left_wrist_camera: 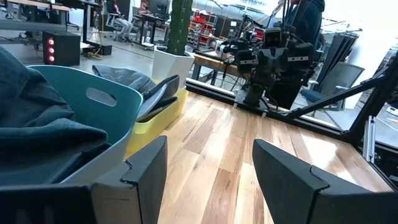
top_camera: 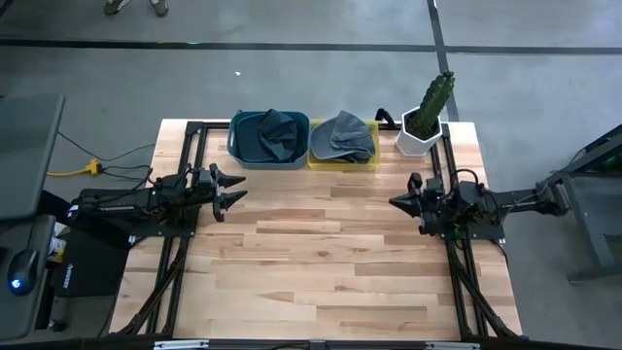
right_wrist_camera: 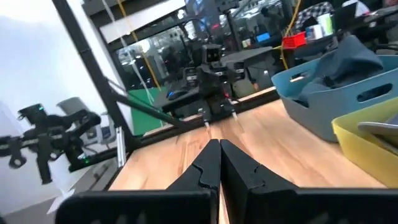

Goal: Pick & Place hat
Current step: Return to Home Position

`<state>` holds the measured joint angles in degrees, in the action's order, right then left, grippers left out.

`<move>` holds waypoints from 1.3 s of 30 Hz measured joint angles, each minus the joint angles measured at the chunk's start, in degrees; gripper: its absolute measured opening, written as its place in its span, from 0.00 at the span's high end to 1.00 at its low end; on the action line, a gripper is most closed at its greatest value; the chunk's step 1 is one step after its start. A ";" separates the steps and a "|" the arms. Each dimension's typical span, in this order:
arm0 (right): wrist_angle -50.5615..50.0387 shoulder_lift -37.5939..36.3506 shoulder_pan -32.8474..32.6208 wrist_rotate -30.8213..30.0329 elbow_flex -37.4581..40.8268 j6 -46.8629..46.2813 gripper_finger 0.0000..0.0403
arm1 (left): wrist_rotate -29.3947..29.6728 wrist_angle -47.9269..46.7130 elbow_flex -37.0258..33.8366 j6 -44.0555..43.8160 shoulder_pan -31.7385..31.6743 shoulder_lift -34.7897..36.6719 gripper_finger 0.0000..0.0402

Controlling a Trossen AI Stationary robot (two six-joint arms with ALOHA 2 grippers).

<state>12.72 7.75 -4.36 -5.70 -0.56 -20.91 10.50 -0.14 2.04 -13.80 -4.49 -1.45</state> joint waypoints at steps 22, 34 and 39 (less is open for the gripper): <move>-10.75 0.02 -2.42 1.51 0.02 5.56 1.00 | 0.02 0.00 0.00 0.00 0.01 0.00 0.47; -9.06 0.24 -2.41 -4.61 0.04 -1.34 0.99 | 0.02 0.00 0.00 0.02 0.00 0.00 0.47; -5.21 0.11 -2.36 -27.18 0.04 -28.69 1.00 | 0.02 0.00 0.00 0.00 0.01 0.00 0.47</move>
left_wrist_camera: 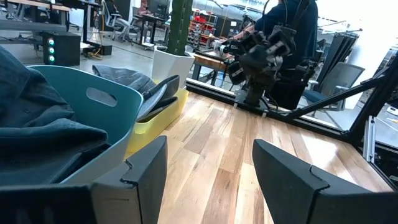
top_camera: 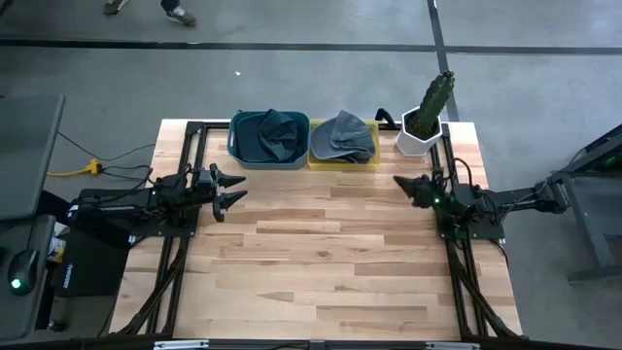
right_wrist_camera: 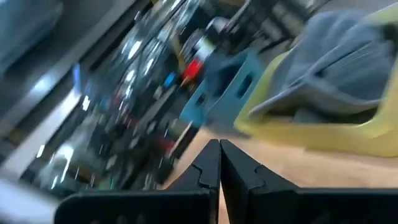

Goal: Pick & Place hat
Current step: Return to Home Position

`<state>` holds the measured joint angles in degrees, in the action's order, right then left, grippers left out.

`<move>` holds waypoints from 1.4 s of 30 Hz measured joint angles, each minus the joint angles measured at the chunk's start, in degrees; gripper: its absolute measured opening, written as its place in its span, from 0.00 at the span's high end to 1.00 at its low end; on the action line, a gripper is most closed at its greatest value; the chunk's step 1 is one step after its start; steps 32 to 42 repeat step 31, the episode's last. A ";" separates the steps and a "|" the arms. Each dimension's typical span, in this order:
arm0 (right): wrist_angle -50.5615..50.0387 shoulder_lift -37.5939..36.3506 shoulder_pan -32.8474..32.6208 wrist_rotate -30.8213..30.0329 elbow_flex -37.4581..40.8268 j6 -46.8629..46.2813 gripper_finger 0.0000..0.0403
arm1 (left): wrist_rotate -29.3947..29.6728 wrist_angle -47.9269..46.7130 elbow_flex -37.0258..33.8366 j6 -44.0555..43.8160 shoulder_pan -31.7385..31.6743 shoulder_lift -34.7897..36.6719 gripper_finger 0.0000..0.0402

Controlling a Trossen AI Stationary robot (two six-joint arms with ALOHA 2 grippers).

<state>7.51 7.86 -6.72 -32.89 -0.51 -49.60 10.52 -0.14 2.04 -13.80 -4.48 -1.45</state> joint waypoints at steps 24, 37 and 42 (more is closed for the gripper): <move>0.46 0.00 0.00 -0.99 0.02 23.70 0.98 | 0.00 0.00 0.00 0.00 -0.01 0.00 0.47; 0.46 0.00 0.00 -1.00 0.02 24.58 0.99 | 0.02 0.00 0.00 0.02 0.01 0.00 0.47; 0.46 0.00 0.00 -1.00 0.02 24.58 0.99 | 0.02 0.00 0.00 0.02 0.01 0.00 0.47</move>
